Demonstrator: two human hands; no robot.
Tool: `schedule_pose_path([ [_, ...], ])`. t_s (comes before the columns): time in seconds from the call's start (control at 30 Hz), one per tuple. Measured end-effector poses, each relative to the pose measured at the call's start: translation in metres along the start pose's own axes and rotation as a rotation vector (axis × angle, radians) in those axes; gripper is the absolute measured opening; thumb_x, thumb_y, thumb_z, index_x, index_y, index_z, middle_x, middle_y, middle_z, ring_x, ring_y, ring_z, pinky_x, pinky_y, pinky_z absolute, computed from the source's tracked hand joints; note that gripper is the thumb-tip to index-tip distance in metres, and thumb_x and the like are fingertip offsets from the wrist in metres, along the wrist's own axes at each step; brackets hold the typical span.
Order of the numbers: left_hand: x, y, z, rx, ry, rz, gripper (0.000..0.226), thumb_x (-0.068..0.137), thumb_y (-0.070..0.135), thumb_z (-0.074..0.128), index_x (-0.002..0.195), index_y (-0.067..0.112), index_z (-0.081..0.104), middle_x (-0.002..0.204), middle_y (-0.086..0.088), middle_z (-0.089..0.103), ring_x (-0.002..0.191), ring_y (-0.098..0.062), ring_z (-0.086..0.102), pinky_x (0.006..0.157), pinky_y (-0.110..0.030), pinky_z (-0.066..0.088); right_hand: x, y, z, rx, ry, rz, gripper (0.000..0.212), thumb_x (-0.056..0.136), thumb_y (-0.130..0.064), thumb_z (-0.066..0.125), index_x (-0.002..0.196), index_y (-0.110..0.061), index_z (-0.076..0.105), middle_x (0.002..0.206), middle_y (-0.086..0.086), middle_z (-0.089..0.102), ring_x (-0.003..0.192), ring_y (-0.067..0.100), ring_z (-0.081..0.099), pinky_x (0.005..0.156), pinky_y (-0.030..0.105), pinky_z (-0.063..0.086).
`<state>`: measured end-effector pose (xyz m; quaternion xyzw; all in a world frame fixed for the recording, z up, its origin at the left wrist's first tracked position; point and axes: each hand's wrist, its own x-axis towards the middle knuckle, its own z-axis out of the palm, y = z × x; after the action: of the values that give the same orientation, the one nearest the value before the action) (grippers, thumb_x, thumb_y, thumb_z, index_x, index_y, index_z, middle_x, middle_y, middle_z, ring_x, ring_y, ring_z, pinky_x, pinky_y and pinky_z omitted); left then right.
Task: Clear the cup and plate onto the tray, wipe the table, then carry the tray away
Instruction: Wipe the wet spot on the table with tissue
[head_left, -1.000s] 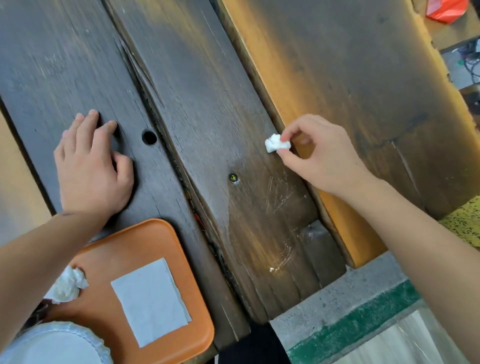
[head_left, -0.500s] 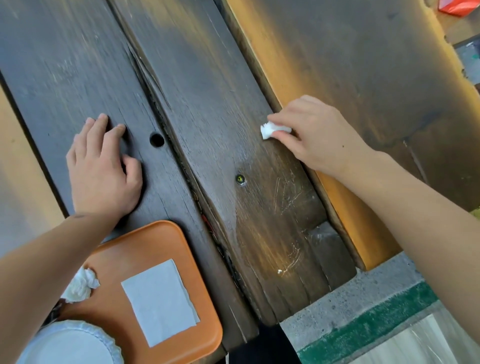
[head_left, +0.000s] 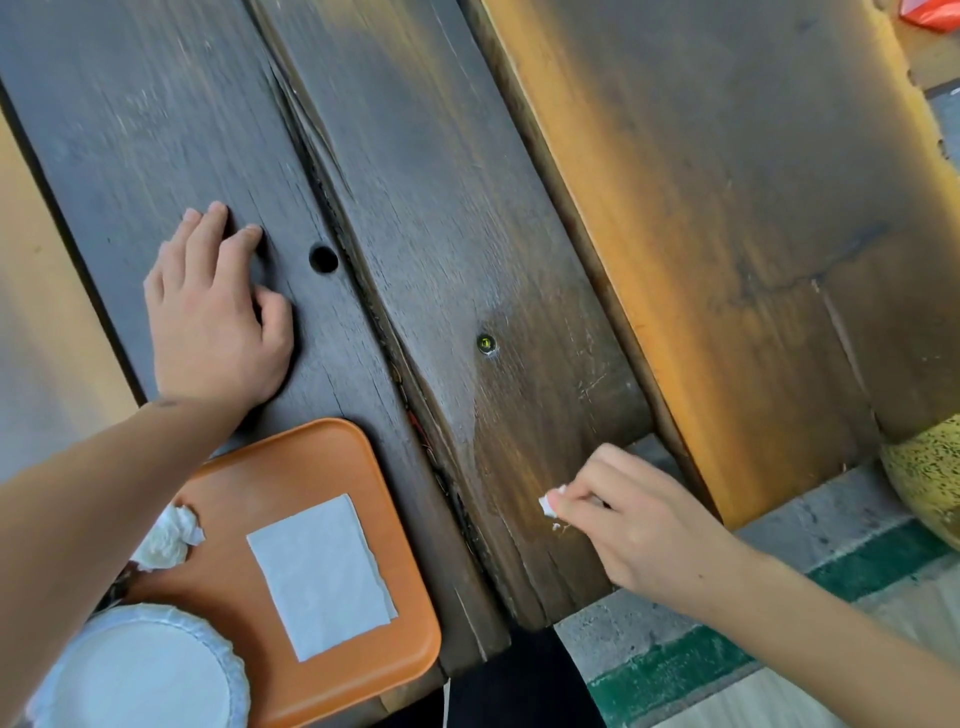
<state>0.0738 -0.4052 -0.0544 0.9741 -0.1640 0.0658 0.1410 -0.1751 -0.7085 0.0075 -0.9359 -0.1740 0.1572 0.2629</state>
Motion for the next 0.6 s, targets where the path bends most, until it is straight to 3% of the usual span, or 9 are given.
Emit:
schedule_pose_path([
  [0.1, 0.0, -0.001, 0.001, 0.002, 0.01, 0.002, 0.051, 0.089, 0.019, 0.045, 0.14, 0.01, 0.051, 0.158, -0.016, 0.043, 0.15, -0.037, 0.032, 0.12, -0.049, 0.025, 0.0, 0.002, -0.006, 0.004, -0.046, -0.038, 0.026, 0.09, -0.002, 0.057, 0.11, -0.008, 0.073, 0.087, 0.002, 0.061, 0.083, 0.014, 0.05, 0.07, 0.016, 0.041],
  [0.2, 0.0, -0.002, 0.002, 0.0, 0.013, 0.004, 0.051, 0.089, 0.018, 0.046, 0.139, 0.01, 0.051, 0.158, -0.017, 0.043, 0.149, -0.037, 0.032, 0.12, -0.049, 0.024, 0.029, 0.028, -0.04, 0.037, 0.091, 0.051, 0.022, 0.093, -0.012, 0.058, 0.107, -0.012, 0.075, 0.087, 0.003, 0.065, 0.083, 0.014, 0.055, 0.067, 0.028, 0.054],
  [0.33, 0.0, -0.004, 0.004, 0.0, 0.01, 0.013, 0.051, 0.088, 0.016, 0.048, 0.139, 0.011, 0.05, 0.158, -0.017, 0.042, 0.15, -0.038, 0.032, 0.12, -0.05, 0.024, 0.089, 0.076, -0.085, -0.045, 0.318, 0.175, 0.02, 0.096, -0.016, 0.063, 0.107, -0.008, 0.077, 0.091, 0.011, 0.068, 0.088, 0.027, 0.059, 0.077, 0.035, 0.05],
  [0.6, -0.001, -0.009, 0.008, -0.019, 0.023, 0.013, 0.05, 0.089, 0.017, 0.047, 0.139, 0.013, 0.049, 0.158, -0.014, 0.042, 0.15, -0.035, 0.031, 0.118, -0.049, 0.025, 0.107, 0.081, -0.07, -0.07, 0.361, 0.133, 0.014, 0.093, -0.009, 0.067, 0.098, -0.003, 0.079, 0.083, 0.012, 0.065, 0.08, 0.027, 0.056, 0.071, 0.028, 0.043],
])
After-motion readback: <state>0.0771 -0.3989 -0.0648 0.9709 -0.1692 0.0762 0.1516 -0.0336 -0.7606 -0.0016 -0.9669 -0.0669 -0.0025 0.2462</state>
